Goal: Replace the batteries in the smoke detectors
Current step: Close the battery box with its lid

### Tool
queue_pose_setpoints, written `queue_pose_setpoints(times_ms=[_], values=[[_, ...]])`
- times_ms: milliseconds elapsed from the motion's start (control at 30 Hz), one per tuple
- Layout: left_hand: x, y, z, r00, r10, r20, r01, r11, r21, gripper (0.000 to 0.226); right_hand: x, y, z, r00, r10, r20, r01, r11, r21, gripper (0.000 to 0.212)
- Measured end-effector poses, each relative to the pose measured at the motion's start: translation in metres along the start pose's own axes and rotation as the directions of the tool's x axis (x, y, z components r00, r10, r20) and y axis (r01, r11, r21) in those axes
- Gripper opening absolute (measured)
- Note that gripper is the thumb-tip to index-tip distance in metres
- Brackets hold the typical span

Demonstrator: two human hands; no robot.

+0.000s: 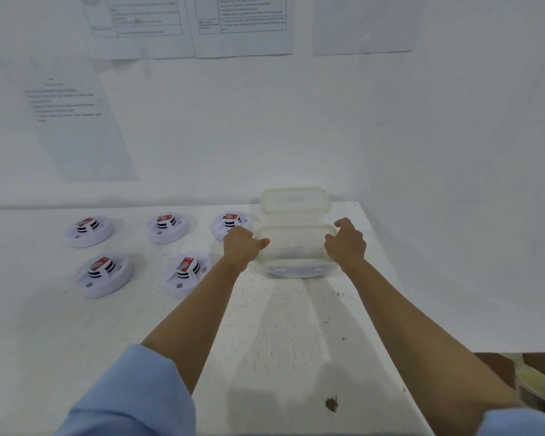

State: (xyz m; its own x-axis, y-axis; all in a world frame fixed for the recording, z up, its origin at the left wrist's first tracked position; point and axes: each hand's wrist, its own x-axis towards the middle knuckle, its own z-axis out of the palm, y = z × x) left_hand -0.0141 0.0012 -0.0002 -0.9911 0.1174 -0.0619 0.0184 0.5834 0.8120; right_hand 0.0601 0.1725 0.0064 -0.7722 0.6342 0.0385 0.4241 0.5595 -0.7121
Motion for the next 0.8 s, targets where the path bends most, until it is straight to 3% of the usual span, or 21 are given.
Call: queue_pose_setpoints(times_ms=[100,233,333,400,467,567,667,800], values=[[-0.001,-0.001,0.001,0.999,-0.032,-0.002,0.032,0.997,-0.066,0.053,0.002,0.002,0.001,1.0,-0.017,0.004,0.017,1.0,-0.009,0.039],[-0.004,0.002,-0.001,0.999,0.017,0.036,-0.017,1.0,-0.003,0.057,0.006,0.001,-0.003,0.997,-0.024,0.073,0.033,0.992,-0.125,0.039],[-0.012,0.01,0.002,0.983,0.169,0.065,-0.18,0.948,0.263,0.049,0.01,-0.011,-0.005,0.986,-0.043,0.16,0.096,0.937,-0.337,0.047],[-0.017,0.015,0.005,0.937,0.336,0.1,-0.35,0.899,0.263,0.048,0.014,-0.019,-0.002,0.968,-0.157,0.196,0.229,0.872,-0.432,0.054],[-0.021,0.017,0.004,0.893,0.403,0.201,-0.439,0.879,0.188,0.05,0.018,-0.024,0.005,0.913,-0.296,0.279,0.389,0.838,-0.382,0.048],[-0.024,0.012,0.001,0.848,0.314,0.427,-0.419,0.891,0.177,0.074,0.022,-0.023,0.015,0.836,-0.373,0.402,0.495,0.829,-0.26,0.041],[-0.027,0.009,-0.002,0.833,0.303,0.463,-0.461,0.843,0.277,0.09,0.025,-0.018,0.021,0.822,-0.368,0.434,0.515,0.807,-0.29,0.042],[-0.031,0.013,-0.003,0.816,0.359,0.453,-0.538,0.759,0.367,0.088,0.023,-0.018,0.019,0.825,-0.349,0.445,0.507,0.805,-0.308,0.043]])
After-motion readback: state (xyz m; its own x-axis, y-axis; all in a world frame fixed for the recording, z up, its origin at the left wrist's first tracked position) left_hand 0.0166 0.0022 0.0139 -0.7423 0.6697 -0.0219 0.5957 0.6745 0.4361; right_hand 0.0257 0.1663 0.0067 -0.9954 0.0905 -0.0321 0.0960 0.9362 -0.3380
